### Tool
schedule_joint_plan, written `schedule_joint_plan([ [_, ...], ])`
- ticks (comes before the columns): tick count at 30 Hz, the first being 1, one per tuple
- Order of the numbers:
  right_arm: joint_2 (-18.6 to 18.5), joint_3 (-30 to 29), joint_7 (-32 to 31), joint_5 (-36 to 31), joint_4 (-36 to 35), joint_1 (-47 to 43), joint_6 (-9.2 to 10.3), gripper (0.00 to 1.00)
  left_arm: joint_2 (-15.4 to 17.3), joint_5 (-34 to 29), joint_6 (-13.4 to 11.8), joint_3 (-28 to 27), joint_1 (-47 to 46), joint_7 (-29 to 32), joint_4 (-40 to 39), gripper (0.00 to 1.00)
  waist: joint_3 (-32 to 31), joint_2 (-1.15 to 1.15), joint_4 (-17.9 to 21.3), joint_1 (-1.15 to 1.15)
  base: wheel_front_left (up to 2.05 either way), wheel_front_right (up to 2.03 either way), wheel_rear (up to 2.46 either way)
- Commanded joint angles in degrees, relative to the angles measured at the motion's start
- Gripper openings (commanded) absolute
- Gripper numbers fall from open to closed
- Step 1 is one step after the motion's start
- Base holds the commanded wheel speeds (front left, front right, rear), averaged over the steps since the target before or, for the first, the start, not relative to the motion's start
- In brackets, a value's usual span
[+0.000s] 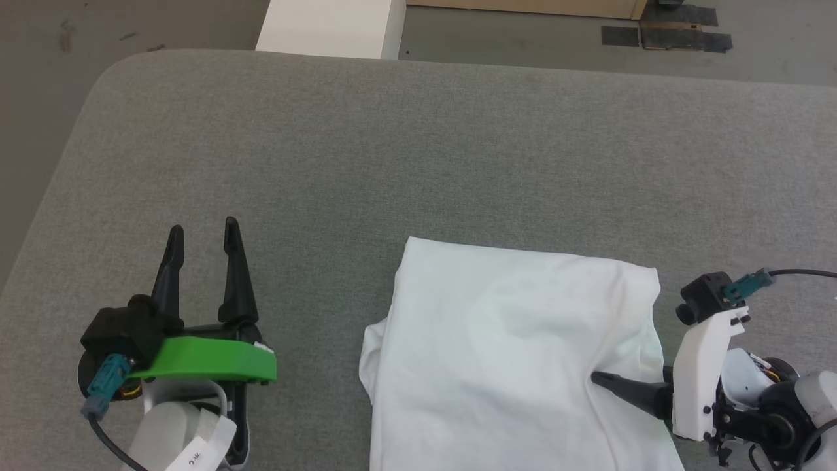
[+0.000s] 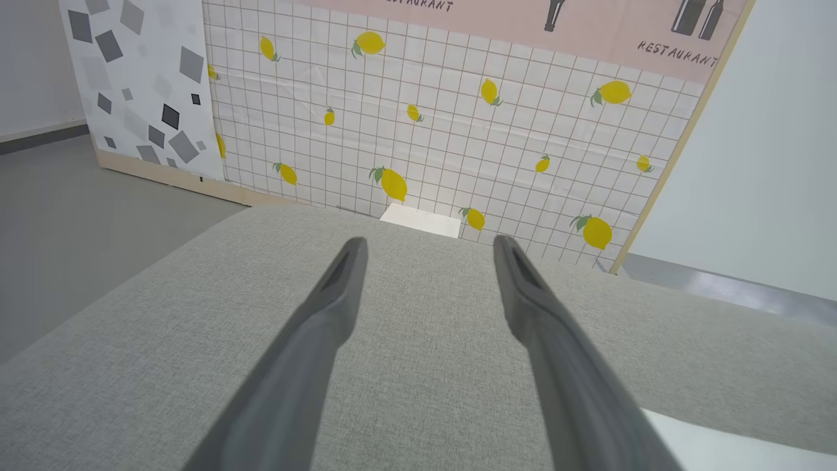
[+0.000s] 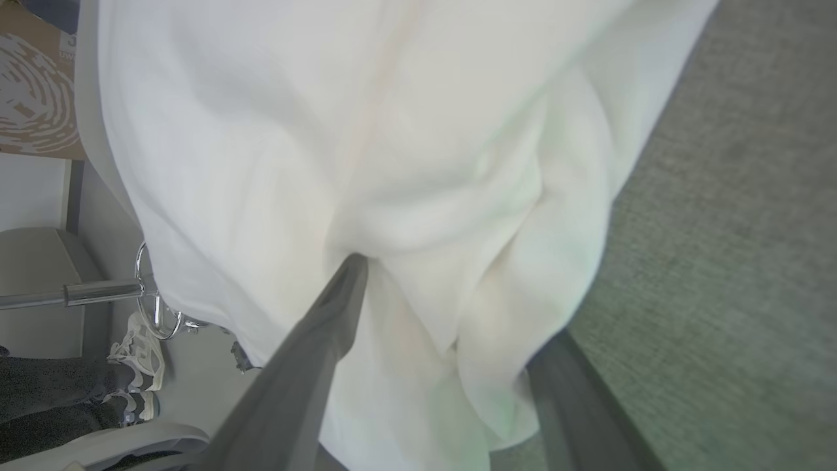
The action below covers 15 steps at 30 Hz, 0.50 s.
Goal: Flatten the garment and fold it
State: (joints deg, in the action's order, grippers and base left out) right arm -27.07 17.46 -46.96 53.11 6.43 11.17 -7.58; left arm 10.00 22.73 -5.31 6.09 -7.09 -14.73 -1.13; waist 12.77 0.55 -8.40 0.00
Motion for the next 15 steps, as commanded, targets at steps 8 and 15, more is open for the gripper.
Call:
schedule_joint_plan([
  [8, 0.0, 2.9, 2.4, -1.2, 4.4, 2.1, 0.09, 0.0, -1.8, -1.4, 2.0, -1.3, -0.7, -0.3, 1.4, 1.0, -0.4, -0.53, -0.5, 0.0, 0.0, 0.0, 0.0],
  [15, -1.1, 1.5, 5.0, -1.9, 6.2, 2.9, 0.09, 0.0, -2.6, -2.5, 3.0, -2.3, 0.0, -0.3, 1.8, 1.0, -1.3, -0.53, 0.0, 0.0, 0.0, 0.0, 0.0],
])
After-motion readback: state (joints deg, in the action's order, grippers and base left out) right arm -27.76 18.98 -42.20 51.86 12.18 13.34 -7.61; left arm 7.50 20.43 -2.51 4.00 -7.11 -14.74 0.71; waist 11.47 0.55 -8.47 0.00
